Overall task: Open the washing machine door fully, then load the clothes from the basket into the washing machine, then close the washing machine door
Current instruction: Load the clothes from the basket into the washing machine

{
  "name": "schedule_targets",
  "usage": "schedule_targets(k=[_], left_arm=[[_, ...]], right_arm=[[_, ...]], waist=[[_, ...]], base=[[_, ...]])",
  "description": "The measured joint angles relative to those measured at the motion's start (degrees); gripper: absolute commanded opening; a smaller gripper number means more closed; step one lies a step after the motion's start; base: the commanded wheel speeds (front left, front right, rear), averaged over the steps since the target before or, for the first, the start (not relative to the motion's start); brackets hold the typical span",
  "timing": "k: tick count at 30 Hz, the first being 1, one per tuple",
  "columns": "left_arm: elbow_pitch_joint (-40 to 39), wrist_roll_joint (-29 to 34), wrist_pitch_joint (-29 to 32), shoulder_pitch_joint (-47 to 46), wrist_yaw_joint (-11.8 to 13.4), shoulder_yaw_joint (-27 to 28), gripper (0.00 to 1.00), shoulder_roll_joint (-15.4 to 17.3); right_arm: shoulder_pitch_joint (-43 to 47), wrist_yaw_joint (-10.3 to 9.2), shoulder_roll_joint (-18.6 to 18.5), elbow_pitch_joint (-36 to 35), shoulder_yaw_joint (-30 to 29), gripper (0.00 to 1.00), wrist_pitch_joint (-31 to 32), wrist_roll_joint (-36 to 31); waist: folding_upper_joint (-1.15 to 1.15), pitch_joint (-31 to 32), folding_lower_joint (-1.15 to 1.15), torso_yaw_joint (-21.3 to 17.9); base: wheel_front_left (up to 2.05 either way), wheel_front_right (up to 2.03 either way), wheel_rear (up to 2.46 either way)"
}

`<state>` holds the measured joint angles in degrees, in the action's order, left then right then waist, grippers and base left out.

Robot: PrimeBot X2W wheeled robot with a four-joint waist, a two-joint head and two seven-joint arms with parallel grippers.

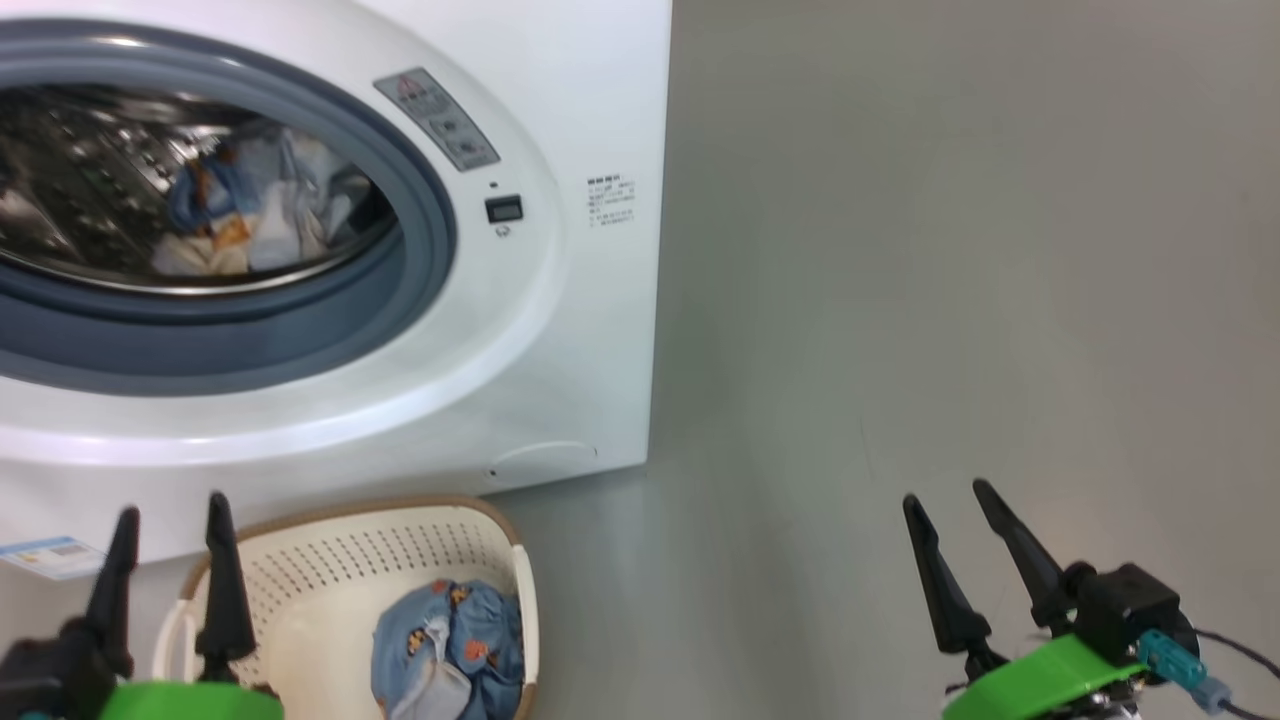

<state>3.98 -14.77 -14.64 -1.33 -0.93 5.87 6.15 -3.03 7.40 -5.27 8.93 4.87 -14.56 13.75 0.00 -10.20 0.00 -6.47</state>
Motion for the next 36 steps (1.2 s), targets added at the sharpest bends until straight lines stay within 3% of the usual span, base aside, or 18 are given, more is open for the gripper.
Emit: schedule_targets(k=[16, 36], left_arm=[[-3.43, 2.74, 0.00, 10.66, 0.77, 0.23, 1.00, -2.82], [-6.95, 5.02, 0.00, 15.51, 2.21, 0.16, 1.00, -3.31]], right_arm=[[4.87, 0.00, -1.04, -0.25, -1.42, 1.00, 0.00, 0.00], [6.94, 0.00, -1.03, -2.10, -2.79, 1.00, 0.00, -1.09]], waist=[[0.00, 7.81, 0.00, 1.40], [0.00, 9.75, 0.00, 2.33]], base=[[0.00, 0.00, 0.00], [0.00, 0.00, 0.00]])
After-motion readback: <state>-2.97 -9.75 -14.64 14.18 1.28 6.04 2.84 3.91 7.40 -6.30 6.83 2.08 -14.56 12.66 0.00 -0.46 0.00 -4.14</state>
